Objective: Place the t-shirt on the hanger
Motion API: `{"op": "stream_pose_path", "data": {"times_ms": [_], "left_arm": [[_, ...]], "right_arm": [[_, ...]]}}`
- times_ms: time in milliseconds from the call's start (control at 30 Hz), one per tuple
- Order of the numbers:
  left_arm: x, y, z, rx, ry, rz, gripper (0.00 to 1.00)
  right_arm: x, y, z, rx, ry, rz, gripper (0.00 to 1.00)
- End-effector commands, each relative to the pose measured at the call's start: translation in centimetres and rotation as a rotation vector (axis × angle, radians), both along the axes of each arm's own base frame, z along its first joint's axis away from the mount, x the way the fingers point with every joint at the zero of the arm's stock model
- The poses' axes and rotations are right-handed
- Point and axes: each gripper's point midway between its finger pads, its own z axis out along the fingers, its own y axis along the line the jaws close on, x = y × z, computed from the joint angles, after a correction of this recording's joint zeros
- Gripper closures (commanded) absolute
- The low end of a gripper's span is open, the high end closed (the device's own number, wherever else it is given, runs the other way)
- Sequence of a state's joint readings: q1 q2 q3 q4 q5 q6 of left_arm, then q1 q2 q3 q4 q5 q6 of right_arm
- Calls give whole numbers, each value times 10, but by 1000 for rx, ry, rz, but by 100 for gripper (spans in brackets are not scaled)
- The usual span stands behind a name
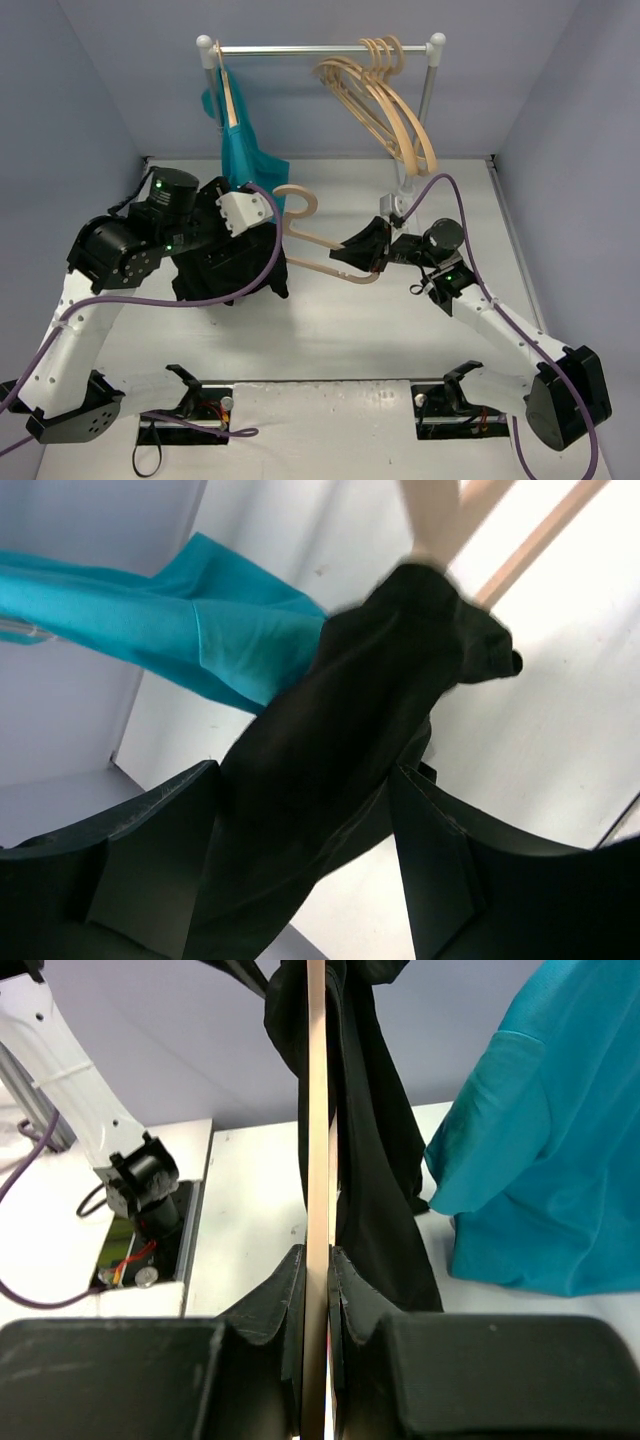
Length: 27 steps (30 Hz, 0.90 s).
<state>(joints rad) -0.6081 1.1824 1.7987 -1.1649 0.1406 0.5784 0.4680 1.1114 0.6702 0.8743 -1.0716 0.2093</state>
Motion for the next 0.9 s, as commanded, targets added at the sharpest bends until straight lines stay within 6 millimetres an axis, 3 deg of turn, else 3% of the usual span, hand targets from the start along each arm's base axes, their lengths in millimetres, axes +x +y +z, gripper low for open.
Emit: {"op": "stream_pose_path", "data": {"times_ms": [0,167,367,600,733,867], "left_arm": [[-12,-13,14,-68,-49,-149,37],[-20,-21,4,-63,-3,-218,37],[-6,-24,-6,-39,32,-195,37],[1,-29,2,-71,31,-218,38],[-4,-37,-11,-87,83,-264,43],[-12,-43,-16,-131,122,-318,64]], "right_arm": [[-4,-4,42,44,-191,54,100],[-5,-2,40,24,-190,88,100],[-9,-2,41,16,-198,120,100],[-8,-1,38,7,-193,127,100],[-8,-1,39,7,-197,130,100],[-9,-2,40,6,-202,137,100]]}}
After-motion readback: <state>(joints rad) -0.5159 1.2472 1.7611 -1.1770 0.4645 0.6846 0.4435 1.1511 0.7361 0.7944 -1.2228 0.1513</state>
